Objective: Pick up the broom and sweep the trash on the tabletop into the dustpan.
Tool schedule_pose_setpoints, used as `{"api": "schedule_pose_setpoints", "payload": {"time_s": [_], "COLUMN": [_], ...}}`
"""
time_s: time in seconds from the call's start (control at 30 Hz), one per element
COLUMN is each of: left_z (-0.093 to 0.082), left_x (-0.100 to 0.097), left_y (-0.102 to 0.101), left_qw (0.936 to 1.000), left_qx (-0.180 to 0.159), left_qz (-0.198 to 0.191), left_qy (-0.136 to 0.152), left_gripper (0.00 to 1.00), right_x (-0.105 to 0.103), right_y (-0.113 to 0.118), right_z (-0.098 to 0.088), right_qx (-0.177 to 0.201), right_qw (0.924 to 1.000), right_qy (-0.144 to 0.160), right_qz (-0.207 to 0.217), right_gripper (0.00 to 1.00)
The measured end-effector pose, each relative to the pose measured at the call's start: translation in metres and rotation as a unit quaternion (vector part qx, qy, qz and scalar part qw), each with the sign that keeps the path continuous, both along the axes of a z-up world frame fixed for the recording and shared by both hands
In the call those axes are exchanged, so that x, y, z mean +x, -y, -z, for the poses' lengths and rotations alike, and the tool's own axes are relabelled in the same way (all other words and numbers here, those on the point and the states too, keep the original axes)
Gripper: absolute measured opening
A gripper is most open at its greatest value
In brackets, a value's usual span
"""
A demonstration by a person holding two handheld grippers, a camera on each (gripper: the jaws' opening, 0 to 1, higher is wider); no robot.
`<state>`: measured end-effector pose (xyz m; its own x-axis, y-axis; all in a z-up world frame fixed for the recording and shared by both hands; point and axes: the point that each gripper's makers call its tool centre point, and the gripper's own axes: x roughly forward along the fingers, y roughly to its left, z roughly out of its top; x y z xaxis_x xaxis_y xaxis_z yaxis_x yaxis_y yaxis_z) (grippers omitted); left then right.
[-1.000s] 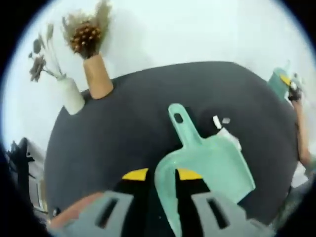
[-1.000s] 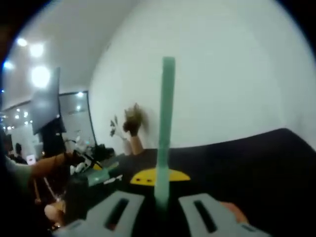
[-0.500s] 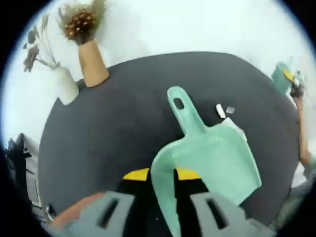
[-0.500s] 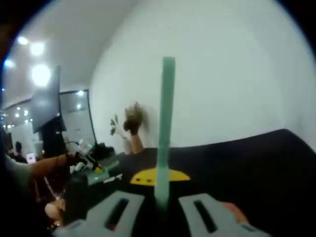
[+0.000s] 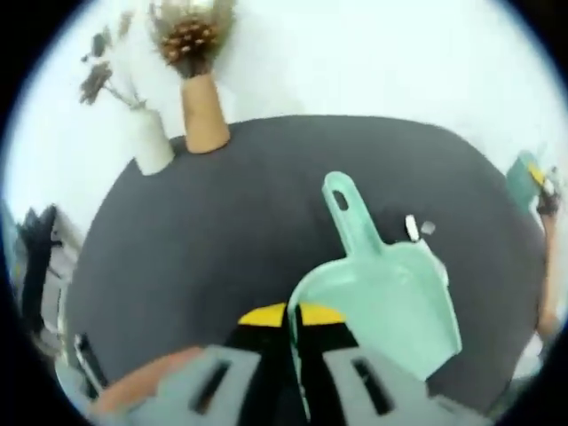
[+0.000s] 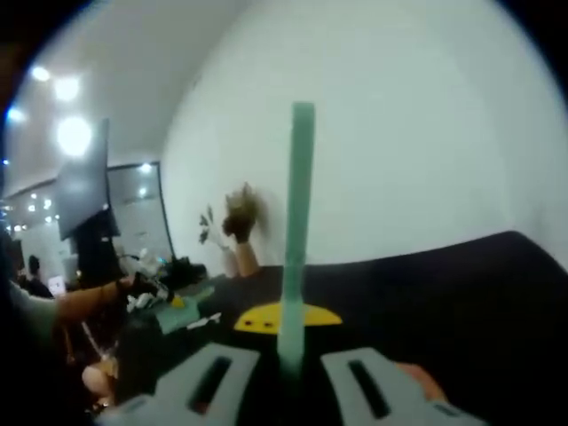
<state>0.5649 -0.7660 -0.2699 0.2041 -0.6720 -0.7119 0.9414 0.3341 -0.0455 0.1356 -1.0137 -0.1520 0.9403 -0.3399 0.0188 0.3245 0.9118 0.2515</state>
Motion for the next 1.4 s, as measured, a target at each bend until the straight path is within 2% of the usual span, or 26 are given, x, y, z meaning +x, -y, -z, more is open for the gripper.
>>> {"api": "schedule_pose_setpoints", "payload": {"time_s": [0.1,0.17,0.27,0.3,0.37,0.43,0.47,0.6,0.7,0.8,0.87,0.93,1.07,1.17,1.27,1.37,1.4], "left_z": [-0.004,-0.006,0.001,0.003,0.004,0.004,0.004,-0.001,-0.004,-0.009,-0.012,-0.011,-0.010,-0.011,-0.005,-0.004,-0.002], "left_x": [0.006,0.010,0.014,0.015,0.018,0.018,0.020,0.023,0.015,0.015,0.015,0.005,-0.007,-0.010,-0.011,-0.010,-0.013], "left_y": [-0.003,-0.004,-0.012,-0.015,-0.020,-0.024,-0.027,-0.037,-0.040,-0.045,-0.045,-0.050,-0.058,-0.067,-0.084,-0.097,-0.101], "left_qw": [0.9959,0.9939,0.9883,0.9835,0.9782,0.9767,0.9731,0.9698,0.9688,0.9624,0.9590,0.9514,0.9463,0.9353,0.9264,0.9134,0.9071], "left_qx": [-0.039,-0.062,-0.079,-0.091,-0.105,-0.111,-0.113,-0.110,-0.099,-0.086,-0.090,-0.091,-0.078,-0.077,-0.040,-0.024,-0.017], "left_qz": [-0.073,-0.086,-0.124,-0.146,-0.168,-0.170,-0.185,-0.209,-0.216,-0.249,-0.260,-0.282,-0.307,-0.336,-0.368,-0.401,-0.414], "left_qy": [-0.036,-0.032,-0.041,-0.056,-0.065,-0.070,-0.078,-0.060,-0.069,-0.066,-0.069,-0.083,-0.067,-0.082,-0.068,-0.068,-0.076], "left_gripper": [0.04,0.04,0.04,0.04,0.04,0.04,0.04,0.04,0.04,0.04,0.04,0.04,0.04,0.04,0.04,0.04,0.04], "right_x": [0.000,0.000,0.000,0.000,0.001,0.001,0.001,0.001,0.000,-0.001,-0.001,0.000,0.003,0.004,0.004,0.004,0.003], "right_y": [-0.001,-0.005,-0.009,-0.011,-0.013,-0.016,-0.016,-0.022,-0.025,-0.029,-0.033,-0.036,-0.040,-0.043,-0.047,-0.052,-0.052], "right_z": [0.001,0.001,0.002,0.002,0.002,0.001,0.000,-0.005,-0.010,-0.015,-0.018,-0.020,-0.023,-0.025,-0.026,-0.029,-0.030], "right_qx": [0.000,0.000,-0.001,-0.001,-0.002,-0.003,-0.004,-0.010,-0.015,-0.020,-0.022,-0.023,-0.027,-0.028,-0.028,-0.029,-0.029], "right_qw": [1.0000,1.0000,1.0000,1.0000,1.0000,0.9999,0.9999,0.9995,0.9991,0.9983,0.9976,0.9969,0.9956,0.9952,0.9948,0.9941,0.9939], "right_qy": [0.000,0.001,0.004,0.005,0.006,0.009,0.011,0.023,0.031,0.045,0.055,0.061,0.069,0.070,0.071,0.074,0.076], "right_qz": [-0.001,-0.001,-0.003,-0.004,-0.006,-0.009,-0.010,-0.018,-0.022,-0.030,-0.038,-0.044,-0.057,-0.063,-0.067,-0.074,-0.075], "right_gripper": [0.02,0.02,0.02,0.02,0.02,0.02,0.02,0.02,0.02,0.02,0.02,0.02,0.02,0.02,0.02,0.02,0.02]}}
